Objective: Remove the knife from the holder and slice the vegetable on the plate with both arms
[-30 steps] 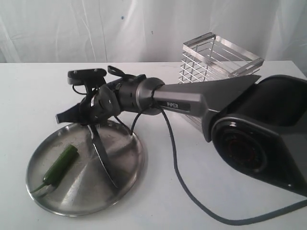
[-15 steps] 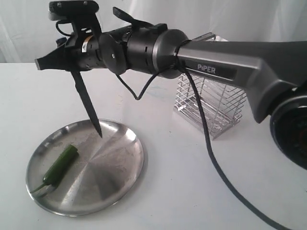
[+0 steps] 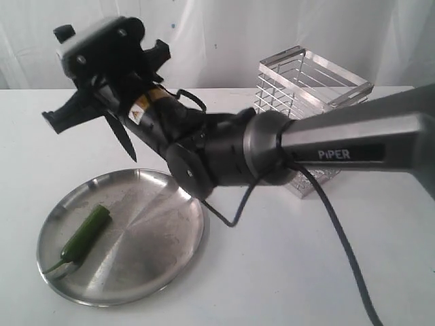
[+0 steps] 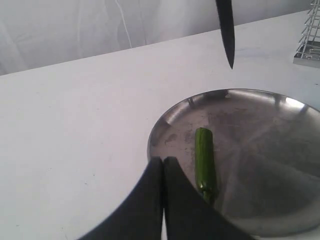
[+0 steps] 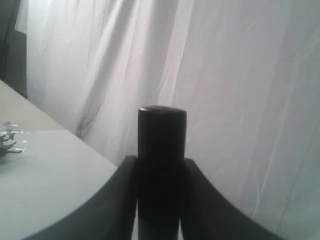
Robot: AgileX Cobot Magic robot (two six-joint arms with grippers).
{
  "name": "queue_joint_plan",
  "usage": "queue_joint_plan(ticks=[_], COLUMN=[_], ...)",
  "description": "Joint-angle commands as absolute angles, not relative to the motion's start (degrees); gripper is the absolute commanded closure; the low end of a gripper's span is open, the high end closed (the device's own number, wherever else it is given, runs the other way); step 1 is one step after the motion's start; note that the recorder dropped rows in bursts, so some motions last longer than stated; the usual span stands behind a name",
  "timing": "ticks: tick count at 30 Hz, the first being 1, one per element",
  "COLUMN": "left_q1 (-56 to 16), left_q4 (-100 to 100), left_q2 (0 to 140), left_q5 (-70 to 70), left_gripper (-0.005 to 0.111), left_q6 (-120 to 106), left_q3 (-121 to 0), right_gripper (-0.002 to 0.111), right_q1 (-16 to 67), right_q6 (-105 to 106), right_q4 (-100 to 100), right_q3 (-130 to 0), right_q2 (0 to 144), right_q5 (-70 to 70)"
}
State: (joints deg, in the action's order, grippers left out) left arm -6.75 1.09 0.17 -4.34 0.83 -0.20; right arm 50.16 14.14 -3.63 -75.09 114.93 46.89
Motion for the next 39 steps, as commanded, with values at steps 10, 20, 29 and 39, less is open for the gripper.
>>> queue_joint_plan(ticks=[10, 20, 29, 39], left_q1=[-7.1, -7.1, -7.1, -7.1], left_q4=[1.0, 1.0, 1.0, 1.0], left_q2=[0.0, 0.0, 0.0, 0.0], left_q5=[-4.3, -4.3, -4.3, -4.3], left_gripper=[0.107, 0.107, 0.107, 0.107], left_q6=[1.2, 1.2, 1.2, 1.2], left_q3=[0.0, 0.0, 0.0, 0.0], right_gripper=[0.108, 0.108, 0.108, 0.108], right_q1=[49.7, 49.7, 54.3, 54.8], right_q6=[29.0, 51.8, 50.7, 38.7], right_q4=[-1.2, 4.4, 6.1, 5.8], right_q3=[-68.3, -68.5, -56.6, -52.6], right_q2=[121.4, 124.9, 123.7, 122.7], right_q5=[65.7, 61.7, 70.0, 70.0])
